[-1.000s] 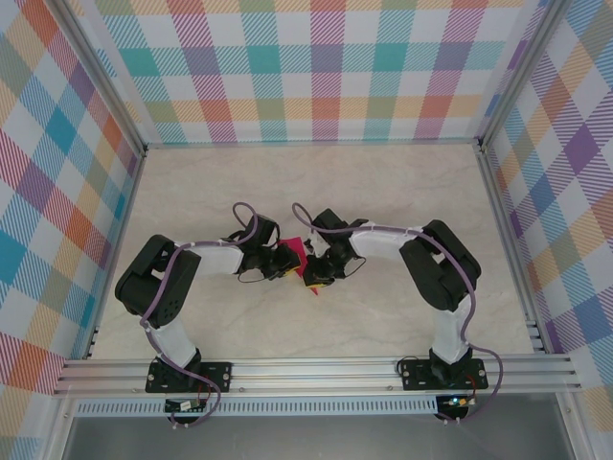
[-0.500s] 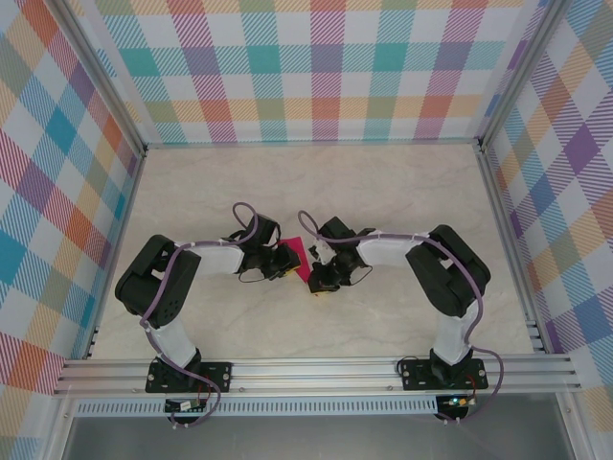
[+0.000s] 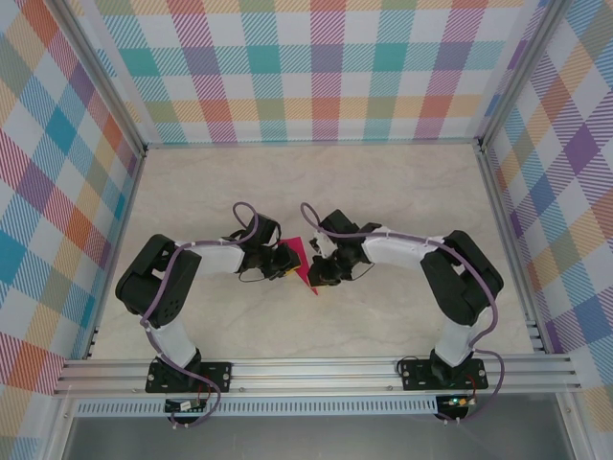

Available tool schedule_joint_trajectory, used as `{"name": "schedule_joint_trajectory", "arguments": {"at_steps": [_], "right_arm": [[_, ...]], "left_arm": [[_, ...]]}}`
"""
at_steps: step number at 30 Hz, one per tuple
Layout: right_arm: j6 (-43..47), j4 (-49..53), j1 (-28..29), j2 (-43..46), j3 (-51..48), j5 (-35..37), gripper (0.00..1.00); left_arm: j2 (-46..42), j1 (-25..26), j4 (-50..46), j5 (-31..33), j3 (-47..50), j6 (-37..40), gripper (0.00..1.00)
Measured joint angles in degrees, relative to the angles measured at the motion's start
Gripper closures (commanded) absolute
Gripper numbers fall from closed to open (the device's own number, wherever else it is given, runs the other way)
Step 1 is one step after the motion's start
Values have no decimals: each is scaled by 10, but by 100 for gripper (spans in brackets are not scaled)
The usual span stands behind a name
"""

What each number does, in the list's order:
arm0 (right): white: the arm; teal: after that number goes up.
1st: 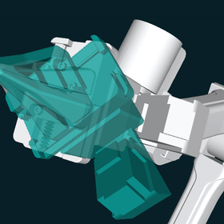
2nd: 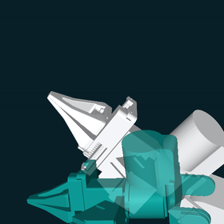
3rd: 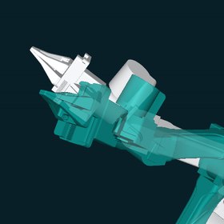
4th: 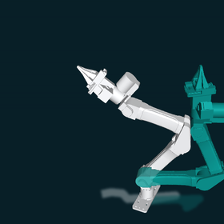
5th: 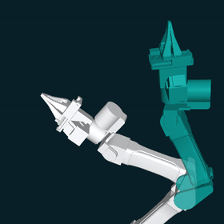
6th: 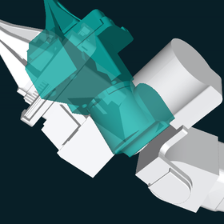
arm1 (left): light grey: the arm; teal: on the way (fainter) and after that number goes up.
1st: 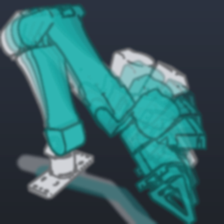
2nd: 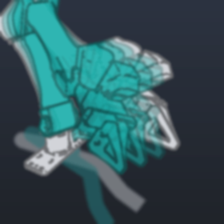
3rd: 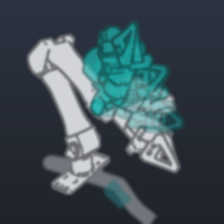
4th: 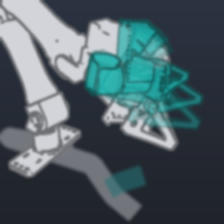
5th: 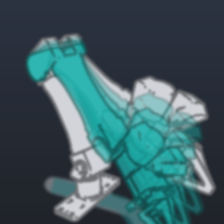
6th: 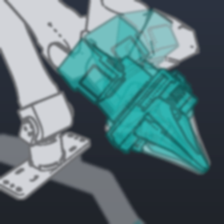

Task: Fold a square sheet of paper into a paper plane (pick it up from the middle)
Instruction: Fold the wing for the fifth time at the center of the table.

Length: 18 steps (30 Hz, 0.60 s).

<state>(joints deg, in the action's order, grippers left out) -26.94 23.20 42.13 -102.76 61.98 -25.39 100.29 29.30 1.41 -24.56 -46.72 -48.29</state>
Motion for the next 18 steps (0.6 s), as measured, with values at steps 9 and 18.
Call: {"name": "schedule_joint_trajectory", "arguments": {"at_steps": [9, 18], "right_arm": [[-13, -30, 0, -80, 34, 12, 89], [-14, -30, -1, -85, 33, 14, 91]], "left_arm": [[0, 0, 0, -3, -1, 6, 84], [-6, -2, -37, -2, -26, 54, 80]]}}
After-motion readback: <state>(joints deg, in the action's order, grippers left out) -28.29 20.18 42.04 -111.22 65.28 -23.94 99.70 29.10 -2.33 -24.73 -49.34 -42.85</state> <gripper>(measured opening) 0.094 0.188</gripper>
